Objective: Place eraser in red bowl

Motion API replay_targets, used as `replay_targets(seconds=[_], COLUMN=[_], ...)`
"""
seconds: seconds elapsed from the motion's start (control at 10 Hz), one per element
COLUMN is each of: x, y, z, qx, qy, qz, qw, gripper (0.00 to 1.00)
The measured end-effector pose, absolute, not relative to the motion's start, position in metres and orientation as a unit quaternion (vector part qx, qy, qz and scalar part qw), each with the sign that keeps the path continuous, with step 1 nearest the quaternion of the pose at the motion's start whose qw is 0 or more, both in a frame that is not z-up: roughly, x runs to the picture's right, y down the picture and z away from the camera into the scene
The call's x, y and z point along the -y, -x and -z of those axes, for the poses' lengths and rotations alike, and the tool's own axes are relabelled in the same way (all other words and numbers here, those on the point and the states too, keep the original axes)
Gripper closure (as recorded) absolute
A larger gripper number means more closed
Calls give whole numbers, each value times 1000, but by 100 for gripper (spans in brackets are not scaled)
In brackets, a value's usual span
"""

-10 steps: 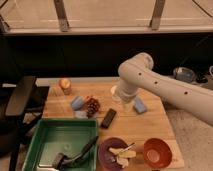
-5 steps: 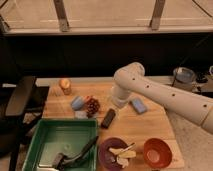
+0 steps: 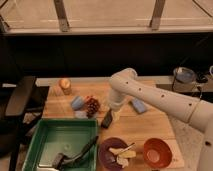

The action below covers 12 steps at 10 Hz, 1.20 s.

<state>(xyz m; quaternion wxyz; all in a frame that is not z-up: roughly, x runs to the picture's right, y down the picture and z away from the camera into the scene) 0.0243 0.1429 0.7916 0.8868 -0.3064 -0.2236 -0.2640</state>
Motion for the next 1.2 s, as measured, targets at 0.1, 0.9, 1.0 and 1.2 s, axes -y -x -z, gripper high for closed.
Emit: replay_targets(seconds=[0.1,0.9,1.0,1.2], x=[-147,-192,-198,-203], y=[-21,-8,-6,-6], z=[-798,-851,-855,-857], qx=[223,250,254,257], qy=[309,349,355,361], qz=[267,264,265,266], qw=[885,863,860,856], gripper=[35,35,35,45])
